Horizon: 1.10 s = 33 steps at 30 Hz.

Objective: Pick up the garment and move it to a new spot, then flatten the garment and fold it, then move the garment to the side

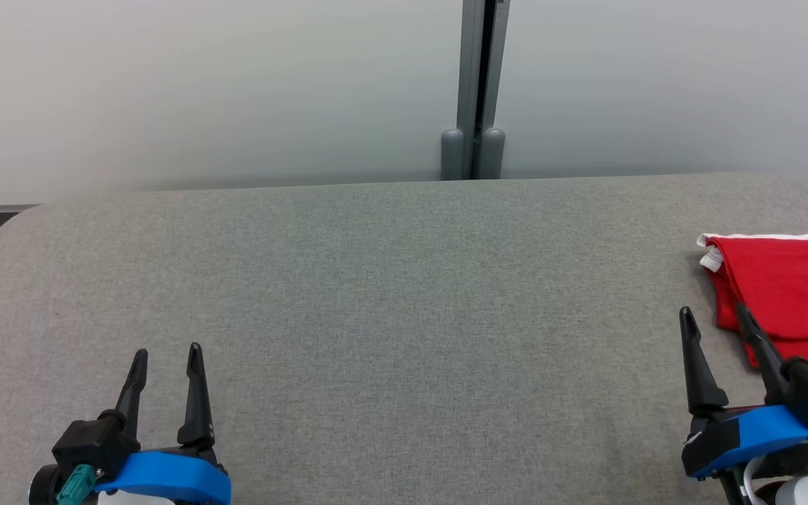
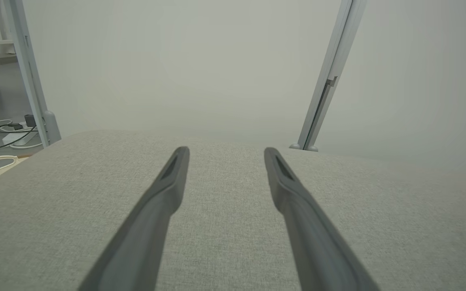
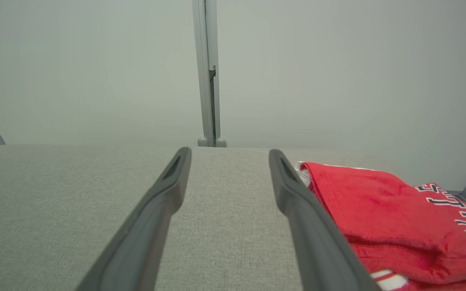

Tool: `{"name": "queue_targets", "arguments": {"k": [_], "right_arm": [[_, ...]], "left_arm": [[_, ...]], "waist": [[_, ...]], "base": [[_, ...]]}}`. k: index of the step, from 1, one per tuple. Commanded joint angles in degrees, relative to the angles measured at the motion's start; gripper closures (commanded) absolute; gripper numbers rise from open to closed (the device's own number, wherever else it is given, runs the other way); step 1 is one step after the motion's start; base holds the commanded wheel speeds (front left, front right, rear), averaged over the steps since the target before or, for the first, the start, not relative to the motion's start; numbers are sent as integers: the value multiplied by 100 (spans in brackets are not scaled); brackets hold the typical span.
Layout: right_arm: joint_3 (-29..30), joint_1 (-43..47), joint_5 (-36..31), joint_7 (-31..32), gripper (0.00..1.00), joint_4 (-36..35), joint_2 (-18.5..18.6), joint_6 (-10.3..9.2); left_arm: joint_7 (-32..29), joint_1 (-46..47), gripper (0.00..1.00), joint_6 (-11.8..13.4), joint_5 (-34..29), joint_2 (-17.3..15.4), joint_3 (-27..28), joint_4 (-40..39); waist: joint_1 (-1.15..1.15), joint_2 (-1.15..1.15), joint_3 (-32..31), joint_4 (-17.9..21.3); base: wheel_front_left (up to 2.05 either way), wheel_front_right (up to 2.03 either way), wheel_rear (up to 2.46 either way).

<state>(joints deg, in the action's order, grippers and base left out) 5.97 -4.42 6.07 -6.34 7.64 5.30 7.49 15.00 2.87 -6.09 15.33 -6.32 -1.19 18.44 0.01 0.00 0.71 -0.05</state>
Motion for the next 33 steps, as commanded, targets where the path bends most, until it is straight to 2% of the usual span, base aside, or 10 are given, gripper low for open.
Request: {"name": "queue_targets", "arguments": {"k": [1,9,32,33], "right_arm": [[-6,4,-5,-76,0,97,57,-1],[-106,-172,-48,-490,0,539,76,0],[-205,-302,146,-517,0,901,38,0],[-204,-241,108,-491,100,897,22,0]], "left_arm": [[23,-10,0,-19,-47,13,-7,-16],[22,-18,0,-64,-136,50,39,-12],[24,112,0,-129,-168,80,114,170],[-2,52,100,-101,-178,100,84,186]], "waist": [[-1,0,-2,-26],[-1,0,23,-63],[-1,0,59,-14],[-1,0,59,-13]], "base": [[0,0,0],[0,0,0],[0,0,0],[0,0,0]]}}
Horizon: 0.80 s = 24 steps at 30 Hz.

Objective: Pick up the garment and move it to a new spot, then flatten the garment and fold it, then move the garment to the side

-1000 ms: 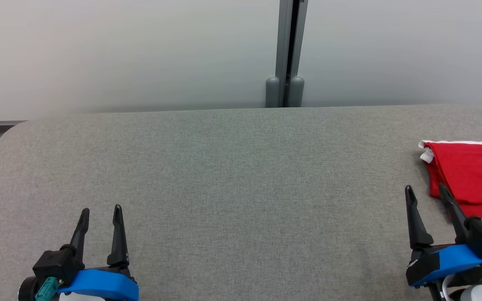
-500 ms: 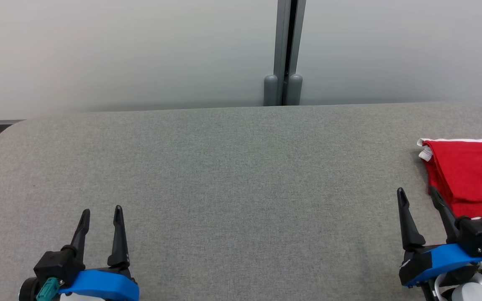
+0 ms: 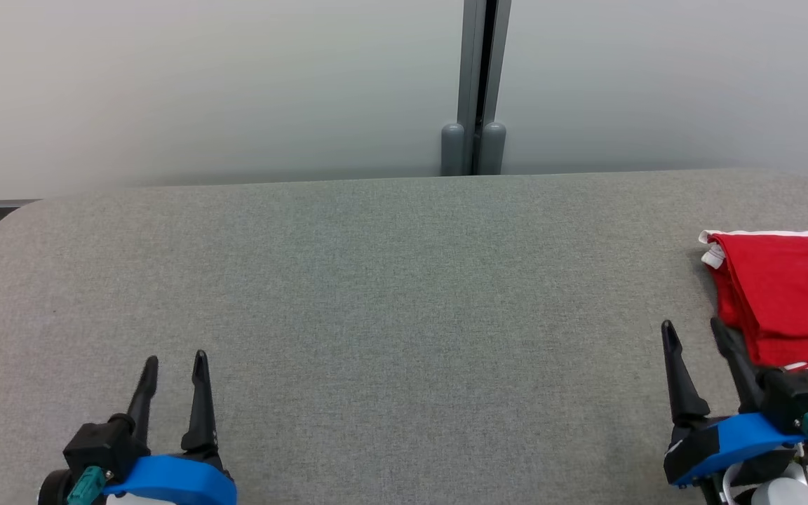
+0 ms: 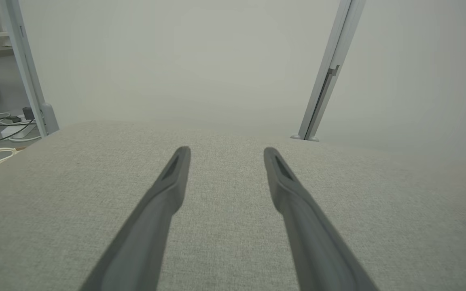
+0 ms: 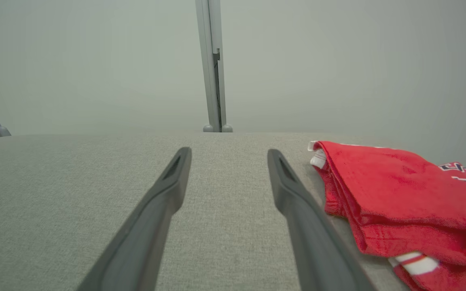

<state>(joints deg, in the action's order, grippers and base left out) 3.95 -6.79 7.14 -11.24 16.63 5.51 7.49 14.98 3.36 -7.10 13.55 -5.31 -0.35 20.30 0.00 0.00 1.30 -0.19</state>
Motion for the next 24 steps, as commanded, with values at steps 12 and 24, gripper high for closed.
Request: {"name": "queue_targets", "arguments": {"k": [12,24], "right_arm": [[14,303,269,126,100,503,-111,1],[52,260,1609,391,100,366,-135,1]], "left_arm": [[-108,-352,100,-1,252,112,-6,453],[-438,-237,100,-8,1487,131,109,270]], "waist": [[0,0,-1,2],[0,0,-12,4]], "base": [[0,0,0],[0,0,0]]}}
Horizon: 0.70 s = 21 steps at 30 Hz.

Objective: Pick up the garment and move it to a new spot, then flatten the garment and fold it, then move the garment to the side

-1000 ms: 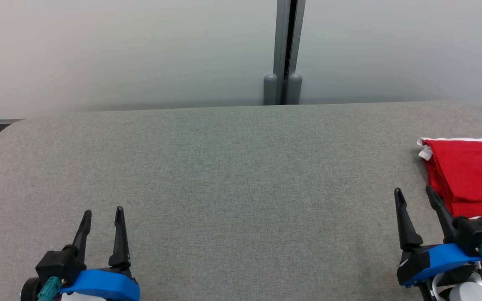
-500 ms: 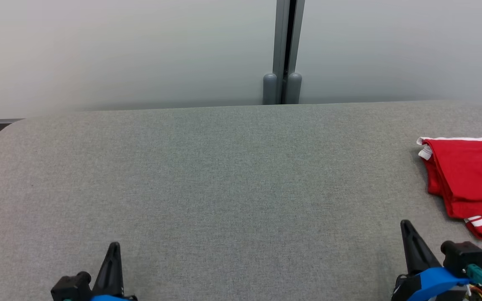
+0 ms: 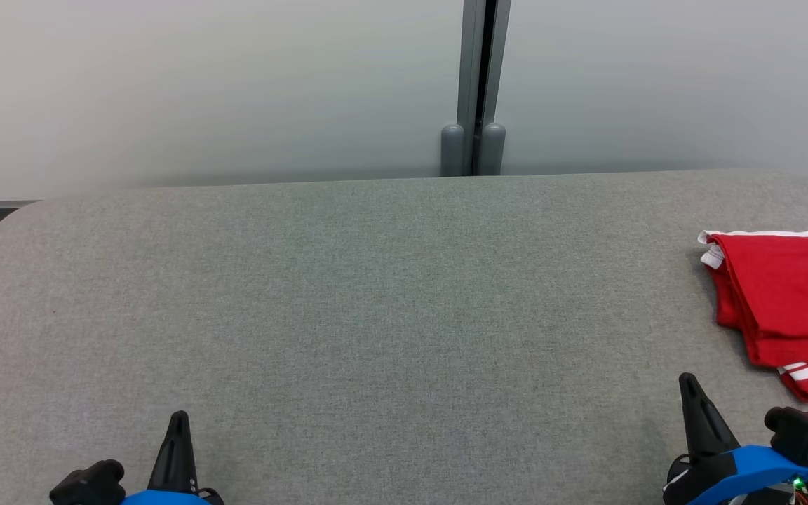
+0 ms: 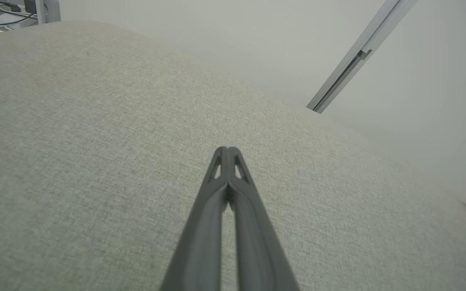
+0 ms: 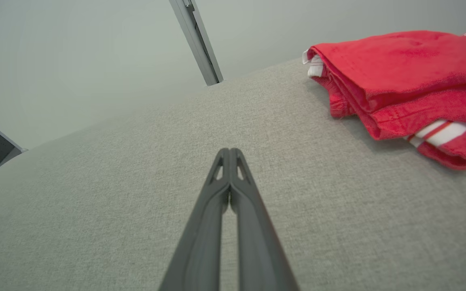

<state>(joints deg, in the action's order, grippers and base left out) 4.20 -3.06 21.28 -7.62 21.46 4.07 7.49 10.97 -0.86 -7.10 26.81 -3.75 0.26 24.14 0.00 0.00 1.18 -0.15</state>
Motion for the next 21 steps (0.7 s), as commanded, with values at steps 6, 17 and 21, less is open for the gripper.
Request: {"name": "queue_targets", "arguments": {"k": [6,17,21], "right_arm": [[44,-134,798,147,100,-179,-2,1],[71,-171,1716,330,100,-266,-20,1],[82,-184,2056,397,100,-299,-26,1]], "left_arm": [[-185,238,100,-11,719,-16,97,-198],[-412,316,100,-17,1567,-3,179,-322],[-497,342,100,-19,1880,2,207,-367]], "waist": [[0,0,-6,1],[0,0,-15,2],[0,0,-19,3]], "base": [[0,0,0],[0,0,0],[0,0,0]]}}
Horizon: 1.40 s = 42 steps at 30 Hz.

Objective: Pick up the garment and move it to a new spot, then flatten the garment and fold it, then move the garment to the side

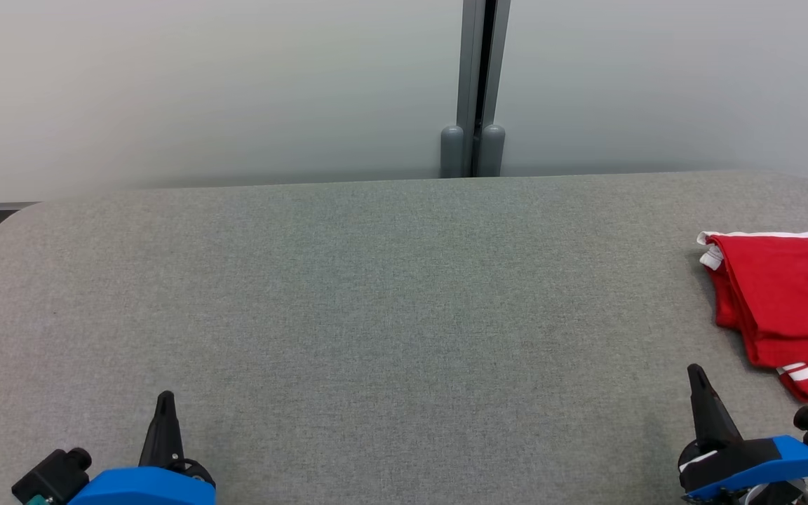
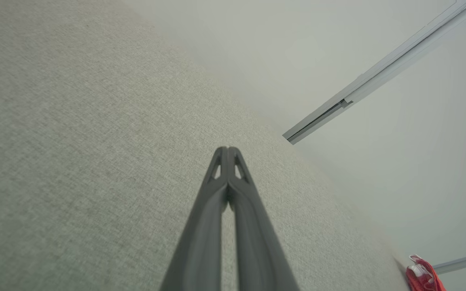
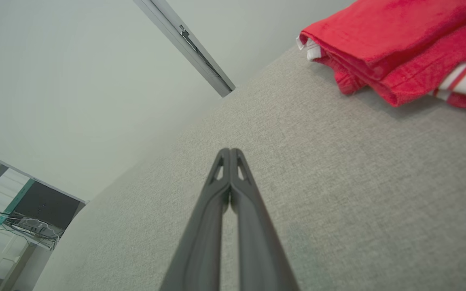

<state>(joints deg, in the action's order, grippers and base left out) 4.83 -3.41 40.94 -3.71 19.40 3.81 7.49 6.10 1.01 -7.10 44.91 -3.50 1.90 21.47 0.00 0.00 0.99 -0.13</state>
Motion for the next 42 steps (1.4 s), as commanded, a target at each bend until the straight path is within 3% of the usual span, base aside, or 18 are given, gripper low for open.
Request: {"name": "queue_targets", "arguments": {"k": [1,42], "right_arm": [[21,-152,170,22,100,-100,-1,1],[110,-256,2935,586,100,-359,-53,1]], "left_arm": [[-30,161,100,-19,148,-21,51,-112],[-722,391,100,-42,2704,26,285,-478]], "waist": [[0,0,-1,0],[0,0,-38,6]], "base": [[0,0,0],[0,0,0]]}}
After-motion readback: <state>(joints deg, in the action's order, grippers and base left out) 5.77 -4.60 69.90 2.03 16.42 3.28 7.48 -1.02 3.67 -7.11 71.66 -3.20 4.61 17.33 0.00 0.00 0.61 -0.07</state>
